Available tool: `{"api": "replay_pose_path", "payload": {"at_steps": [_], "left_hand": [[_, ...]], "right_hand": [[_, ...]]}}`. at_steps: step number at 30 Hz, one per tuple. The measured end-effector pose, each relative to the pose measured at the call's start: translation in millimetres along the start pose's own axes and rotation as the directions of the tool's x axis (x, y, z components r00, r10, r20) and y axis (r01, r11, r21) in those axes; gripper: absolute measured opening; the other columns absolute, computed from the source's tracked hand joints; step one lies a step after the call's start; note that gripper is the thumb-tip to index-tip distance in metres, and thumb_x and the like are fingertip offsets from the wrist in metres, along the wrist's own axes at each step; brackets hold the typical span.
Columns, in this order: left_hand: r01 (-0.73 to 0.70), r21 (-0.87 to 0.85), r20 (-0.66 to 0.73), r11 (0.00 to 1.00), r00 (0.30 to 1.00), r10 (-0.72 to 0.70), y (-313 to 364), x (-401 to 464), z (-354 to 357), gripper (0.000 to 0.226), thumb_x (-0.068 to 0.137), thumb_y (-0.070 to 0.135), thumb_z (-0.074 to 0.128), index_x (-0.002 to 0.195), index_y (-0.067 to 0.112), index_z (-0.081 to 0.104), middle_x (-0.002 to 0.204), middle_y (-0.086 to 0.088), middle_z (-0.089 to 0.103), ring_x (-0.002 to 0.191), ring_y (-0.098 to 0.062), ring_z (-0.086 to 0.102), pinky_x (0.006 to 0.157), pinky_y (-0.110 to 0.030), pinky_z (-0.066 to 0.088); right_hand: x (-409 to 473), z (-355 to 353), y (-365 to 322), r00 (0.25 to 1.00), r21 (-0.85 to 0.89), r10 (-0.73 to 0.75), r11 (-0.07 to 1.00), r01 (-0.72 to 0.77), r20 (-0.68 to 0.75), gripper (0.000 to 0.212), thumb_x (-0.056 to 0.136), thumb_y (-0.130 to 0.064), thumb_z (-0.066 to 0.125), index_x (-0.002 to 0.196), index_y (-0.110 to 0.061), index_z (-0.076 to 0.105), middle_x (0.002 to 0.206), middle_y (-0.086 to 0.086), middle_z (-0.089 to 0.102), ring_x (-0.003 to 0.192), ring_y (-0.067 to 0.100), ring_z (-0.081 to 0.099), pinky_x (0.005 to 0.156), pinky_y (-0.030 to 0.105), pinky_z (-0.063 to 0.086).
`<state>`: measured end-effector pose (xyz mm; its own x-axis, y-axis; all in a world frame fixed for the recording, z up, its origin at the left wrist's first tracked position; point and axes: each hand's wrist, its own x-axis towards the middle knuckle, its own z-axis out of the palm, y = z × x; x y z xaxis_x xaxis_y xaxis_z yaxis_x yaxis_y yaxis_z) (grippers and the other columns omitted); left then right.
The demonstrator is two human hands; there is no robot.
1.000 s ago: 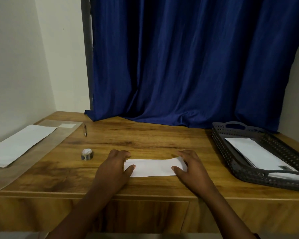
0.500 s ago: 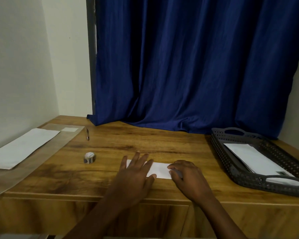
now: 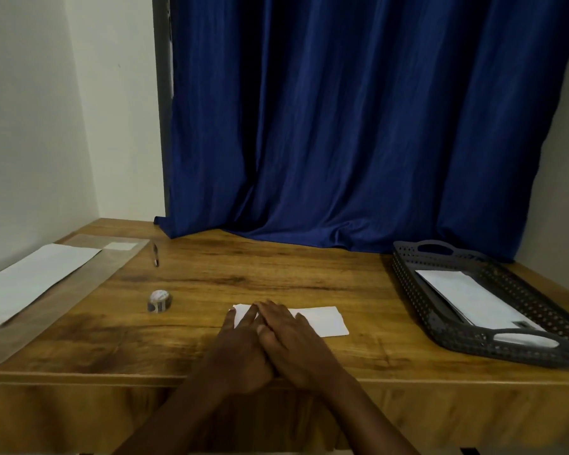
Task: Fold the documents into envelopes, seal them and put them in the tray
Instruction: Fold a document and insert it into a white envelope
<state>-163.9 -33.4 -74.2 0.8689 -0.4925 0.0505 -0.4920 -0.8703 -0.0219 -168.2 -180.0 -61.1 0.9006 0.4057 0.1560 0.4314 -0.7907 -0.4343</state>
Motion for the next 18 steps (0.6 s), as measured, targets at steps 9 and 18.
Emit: {"api": "replay_pose_path", "payload": {"at_steps": [9, 18], "left_hand": [[0.091, -0.087, -0.060, 0.992, 0.994, -0.097, -2.9, 5.5, 7.9, 0.095, 0.076, 0.068, -0.011, 0.161, 0.028, 0.001, 0.170, 0.006, -0.002, 0.156, -0.016, -0.006, 0.124, -0.048, -0.005], [0.188, -0.083, -0.011, 0.979, 0.982, -0.189, 4.8, 2.7, -0.8, 0.126, 0.054, 0.084, -0.023, 0.162, 0.022, -0.001, 0.170, 0.000, -0.006, 0.156, -0.020, -0.006, 0.126, -0.046, -0.002]], "right_hand": [[-4.4, -15.2, 33.4, 0.984, -0.094, 0.155, 0.985, -0.147, 0.087, 0.081, 0.095, -0.074, 0.019, 0.161, -0.028, 0.010, 0.169, -0.008, 0.009, 0.155, 0.007, 0.002, 0.126, 0.039, 0.002], [-24.3, -38.9, 81.5, 0.957, -0.294, 0.286, 0.919, -0.261, 0.042, 0.083, 0.093, -0.078, 0.017, 0.161, -0.031, 0.006, 0.169, -0.007, 0.001, 0.156, 0.014, -0.002, 0.125, 0.048, -0.001]]}}
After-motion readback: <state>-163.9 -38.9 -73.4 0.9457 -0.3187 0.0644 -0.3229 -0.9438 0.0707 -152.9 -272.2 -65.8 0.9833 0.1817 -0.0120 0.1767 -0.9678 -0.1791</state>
